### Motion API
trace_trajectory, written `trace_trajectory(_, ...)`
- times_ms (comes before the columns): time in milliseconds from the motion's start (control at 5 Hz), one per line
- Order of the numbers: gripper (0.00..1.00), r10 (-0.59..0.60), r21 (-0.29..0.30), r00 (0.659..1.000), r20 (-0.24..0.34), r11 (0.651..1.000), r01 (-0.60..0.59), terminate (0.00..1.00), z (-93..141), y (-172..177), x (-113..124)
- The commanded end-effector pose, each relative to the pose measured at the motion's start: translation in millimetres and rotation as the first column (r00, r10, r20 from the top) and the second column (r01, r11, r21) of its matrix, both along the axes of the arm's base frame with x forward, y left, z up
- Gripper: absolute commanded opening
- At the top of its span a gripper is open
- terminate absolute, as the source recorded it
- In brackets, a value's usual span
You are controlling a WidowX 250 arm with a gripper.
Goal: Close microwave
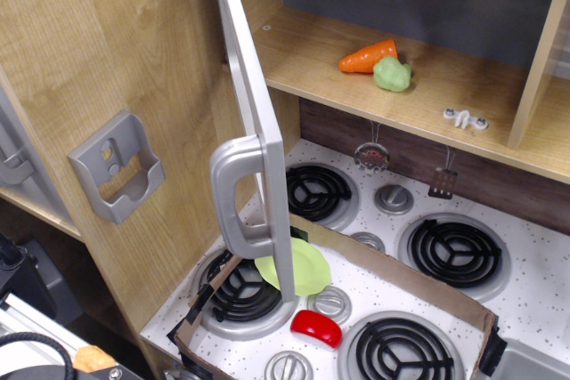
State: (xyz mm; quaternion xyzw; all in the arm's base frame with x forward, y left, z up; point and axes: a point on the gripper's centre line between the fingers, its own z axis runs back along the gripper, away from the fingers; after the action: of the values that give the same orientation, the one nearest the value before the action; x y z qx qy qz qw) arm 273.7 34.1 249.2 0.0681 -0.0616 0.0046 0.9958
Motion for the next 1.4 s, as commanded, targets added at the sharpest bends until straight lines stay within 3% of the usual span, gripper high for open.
trace_trajectory(0,1.0,0.0,0.0,0.996,0.085,1.0,0.0,0.0,-4,7,-62)
trace_trajectory(200,1.0,0.026,0.004,0.997,0.068,1.0,-0.027,0.0,-24,0,-86)
trace_trajectory(400,1.0,0.013,0.009,0.998,0.059,1.0,-0.013,0.0,-43,-4,-96)
trace_trajectory(600,1.0,-0.003,-0.001,0.999,0.043,1.0,0.003,0.0,-65,0,-92)
trace_trajectory(1200,1.0,-0.044,-0.006,0.996,0.076,0.999,0.045,0.0,-129,9,-54)
